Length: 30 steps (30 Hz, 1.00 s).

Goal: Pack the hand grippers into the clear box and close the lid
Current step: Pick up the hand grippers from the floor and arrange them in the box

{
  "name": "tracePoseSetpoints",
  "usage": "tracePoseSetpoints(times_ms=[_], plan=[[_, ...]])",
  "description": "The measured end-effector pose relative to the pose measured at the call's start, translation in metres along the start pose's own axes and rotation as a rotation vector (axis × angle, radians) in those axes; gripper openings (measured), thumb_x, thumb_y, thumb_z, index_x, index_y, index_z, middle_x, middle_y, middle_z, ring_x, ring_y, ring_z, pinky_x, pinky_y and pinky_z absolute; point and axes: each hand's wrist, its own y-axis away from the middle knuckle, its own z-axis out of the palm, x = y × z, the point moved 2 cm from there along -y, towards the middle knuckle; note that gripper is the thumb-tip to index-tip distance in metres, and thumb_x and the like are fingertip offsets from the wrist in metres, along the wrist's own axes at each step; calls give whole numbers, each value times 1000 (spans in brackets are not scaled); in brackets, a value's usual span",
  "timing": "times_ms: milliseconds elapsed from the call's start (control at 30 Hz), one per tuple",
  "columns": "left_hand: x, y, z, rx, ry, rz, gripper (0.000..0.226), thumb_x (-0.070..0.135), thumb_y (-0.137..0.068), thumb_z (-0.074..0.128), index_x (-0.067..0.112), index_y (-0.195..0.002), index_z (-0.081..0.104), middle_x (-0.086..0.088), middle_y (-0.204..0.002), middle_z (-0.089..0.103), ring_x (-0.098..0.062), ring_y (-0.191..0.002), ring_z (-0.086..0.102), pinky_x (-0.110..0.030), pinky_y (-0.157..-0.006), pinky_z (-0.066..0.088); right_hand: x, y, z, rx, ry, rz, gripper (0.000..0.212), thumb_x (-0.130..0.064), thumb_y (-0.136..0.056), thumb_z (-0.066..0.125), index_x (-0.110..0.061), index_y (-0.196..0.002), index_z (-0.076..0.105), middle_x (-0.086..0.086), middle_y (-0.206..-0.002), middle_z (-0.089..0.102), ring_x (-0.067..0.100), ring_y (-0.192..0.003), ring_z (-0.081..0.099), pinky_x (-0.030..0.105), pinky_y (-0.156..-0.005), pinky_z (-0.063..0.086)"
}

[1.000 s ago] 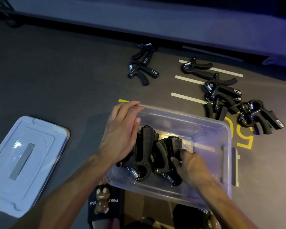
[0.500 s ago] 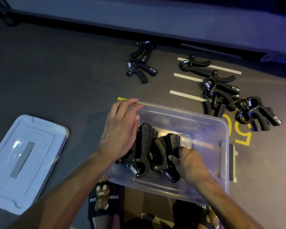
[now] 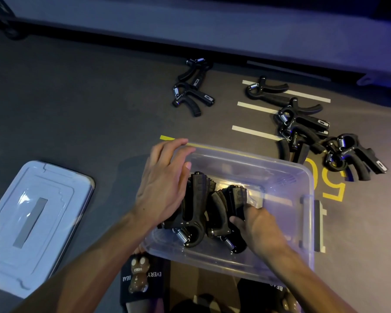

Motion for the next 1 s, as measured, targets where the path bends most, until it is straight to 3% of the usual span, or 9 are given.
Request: tracePoseSetpoints(times_ms=[167, 267, 400, 500, 600, 667, 767, 867, 1000], plan=[[-3, -2, -3, -27, 33, -9, 35, 24, -105, 44, 16, -136, 57, 2, -144, 50, -23, -129, 44, -39, -110, 38, 5, -5, -9, -22, 88, -11, 49, -62, -93, 49, -17, -108, 63, 11, -105, 69, 31, -101, 65, 32, -78, 49], [-11, -15, -7, -29, 62, -12, 37, 28, -106, 42, 18, -137, 57, 4, -139, 52, -21, -125, 45, -35, -110, 36, 0, -6, -35, 90, 177, -60, 49, -67, -92, 41, -24, -106, 61, 7, -104, 70, 30, -100, 66, 32, -74, 44], [-35, -55, -10, -71, 241, -164, 37, 33, -104, 39, 21, -130, 62, 6, -123, 60, -11, -112, 51, -27, -102, 35, -19, -7, -84, 367, -40, -271, 33, -56, -92, 49, -27, -100, 62, -4, -82, 73, 23, -82, 70, 32, -67, 53], [-60, -102, -2, -222, 334, -291, 33, 32, -104, 42, 25, -127, 65, 4, -123, 65, -11, -113, 58, -24, -96, 39, -40, -7, -115, 544, -149, -461, 11, -38, -95, 59, -28, -96, 64, -9, -73, 69, 11, -68, 62, 23, -57, 42], [-78, -144, 20, -403, 226, -313, 31, 24, -106, 46, 25, -132, 63, -1, -132, 63, -18, -123, 57, -25, -99, 40, -49, -25, -127, 587, -242, -561, 6, -27, -95, 61, -25, -98, 65, -12, -78, 66, 9, -73, 57, 19, -64, 41], [-86, -165, 40, -512, 109, -295, 38, 23, -103, 48, 26, -140, 56, -5, -136, 56, -22, -128, 53, -27, -104, 37, -51, -41, -127, 565, -257, -581, 7, -23, -96, 61, -23, -100, 65, -12, -82, 65, 7, -76, 55, 25, -71, 45], [-95, -184, 72, -649, -51, -272, 55, 30, -101, 51, 32, -154, 37, -10, -148, 43, -33, -140, 39, -39, -116, 33, -52, -57, -127, 548, -270, -607, 8, -21, -96, 59, -22, -101, 66, -11, -84, 67, 5, -75, 51, 26, -72, 43], [-97, -194, 94, -672, -146, -278, 64, 41, -100, 51, 41, -158, 22, -7, -153, 35, -37, -142, 33, -48, -117, 32, -51, -66, -129, 531, -292, -598, 12, -25, -95, 56, -24, -102, 66, -14, -85, 67, 2, -75, 49, 20, -71, 41], [-96, -202, 106, -613, -191, -288, 64, 42, -98, 54, 47, -155, 25, -3, -144, 36, -31, -135, 35, -47, -109, 40, -50, -78, -130, 515, -279, -590, 12, -26, -95, 55, -24, -100, 65, -10, -86, 70, 9, -75, 57, 29, -73, 46]])
